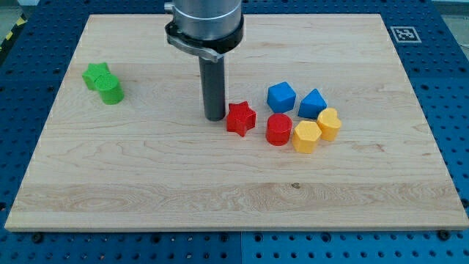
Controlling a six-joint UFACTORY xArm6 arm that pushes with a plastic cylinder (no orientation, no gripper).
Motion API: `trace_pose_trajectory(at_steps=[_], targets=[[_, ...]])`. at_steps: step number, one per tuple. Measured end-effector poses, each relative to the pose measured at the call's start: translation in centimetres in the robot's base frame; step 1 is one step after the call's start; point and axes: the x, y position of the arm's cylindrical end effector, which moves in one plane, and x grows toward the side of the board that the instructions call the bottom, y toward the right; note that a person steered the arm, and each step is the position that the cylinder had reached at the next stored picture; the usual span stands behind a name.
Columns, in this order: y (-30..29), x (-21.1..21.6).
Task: Move the red star into the red circle
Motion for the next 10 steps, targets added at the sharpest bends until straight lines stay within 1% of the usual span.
trace_pose_trajectory(at_steps=[1, 2, 4, 6, 10], targets=[[-1.3, 2.8], [-0.1, 3.1], [-0.1, 2.3], [-0.1, 0.1], [4.2, 0.1]])
